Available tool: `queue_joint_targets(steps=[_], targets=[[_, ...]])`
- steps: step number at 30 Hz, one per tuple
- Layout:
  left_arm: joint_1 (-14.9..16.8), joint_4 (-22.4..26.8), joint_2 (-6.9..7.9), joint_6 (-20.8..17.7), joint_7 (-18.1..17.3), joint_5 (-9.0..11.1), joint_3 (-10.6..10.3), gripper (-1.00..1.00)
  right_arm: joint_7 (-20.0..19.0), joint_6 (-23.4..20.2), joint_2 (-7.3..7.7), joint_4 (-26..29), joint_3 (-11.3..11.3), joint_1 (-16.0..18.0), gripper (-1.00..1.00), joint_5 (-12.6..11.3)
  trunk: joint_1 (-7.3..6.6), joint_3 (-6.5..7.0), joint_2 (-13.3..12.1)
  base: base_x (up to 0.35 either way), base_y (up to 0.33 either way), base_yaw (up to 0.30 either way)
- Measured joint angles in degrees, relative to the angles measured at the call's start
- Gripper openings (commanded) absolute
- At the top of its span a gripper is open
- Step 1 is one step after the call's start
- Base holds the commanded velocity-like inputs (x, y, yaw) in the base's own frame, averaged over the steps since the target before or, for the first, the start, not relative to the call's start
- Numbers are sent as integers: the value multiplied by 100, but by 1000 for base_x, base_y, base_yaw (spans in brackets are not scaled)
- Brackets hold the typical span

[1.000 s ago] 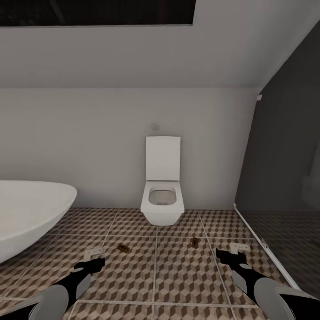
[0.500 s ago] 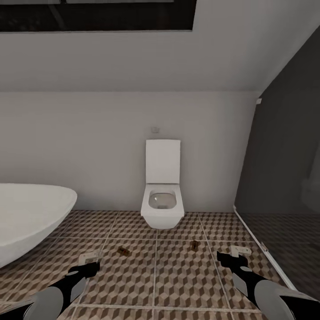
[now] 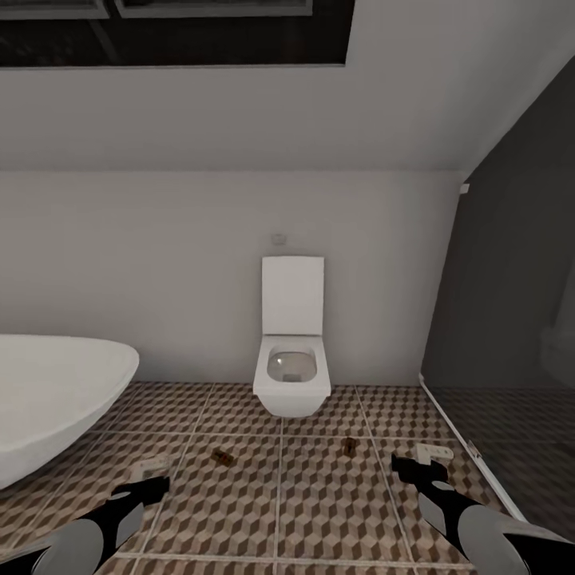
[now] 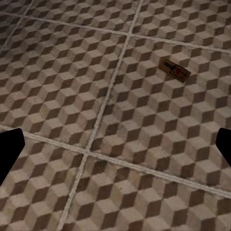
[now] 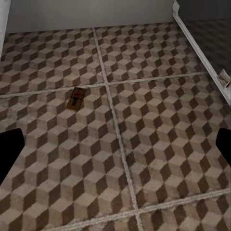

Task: Take the four mousetraps from the cabinet in the bathroom and place them on the bathroom floor. Make sure all four end up on the same floor surface, and ensure that at least two of them are either under or directly next to the same bathroom sink.

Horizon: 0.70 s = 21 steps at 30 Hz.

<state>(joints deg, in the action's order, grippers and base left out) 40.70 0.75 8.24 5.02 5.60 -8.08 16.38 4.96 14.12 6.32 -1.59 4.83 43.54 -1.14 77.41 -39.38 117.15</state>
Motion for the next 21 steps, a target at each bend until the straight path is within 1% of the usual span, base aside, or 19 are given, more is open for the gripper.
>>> queue_joint_targets(steps=[4, 10, 13, 16, 21], targets=[[-4, -2, 21, 0, -4, 0, 3, 100, 2, -1, 8, 0, -3, -20, 100, 0, -88, 72, -160, 0, 0, 0], [-21, -3, 29, -3, -7, -1, 0, 100, -11, -1, 99, -1, -7, -151, 100, -1, -220, 179, -401, 0, 0, 0], [-50, -7, 29, -6, -10, -1, -1, 100, -19, -1, 118, 0, -11, -214, 100, 1, -286, 233, -522, 0, 0, 0], [-148, -10, 28, -11, -12, -1, -2, 100, -27, -1, 133, 0, -13, -323, 100, 1, -351, 287, -642, 0, 0, 0], [-416, -25, 23, -14, -15, -1, -2, 100, -36, -1, 144, -4, -14, -561, 100, 2, -461, 376, -842, 0, 0, 0]])
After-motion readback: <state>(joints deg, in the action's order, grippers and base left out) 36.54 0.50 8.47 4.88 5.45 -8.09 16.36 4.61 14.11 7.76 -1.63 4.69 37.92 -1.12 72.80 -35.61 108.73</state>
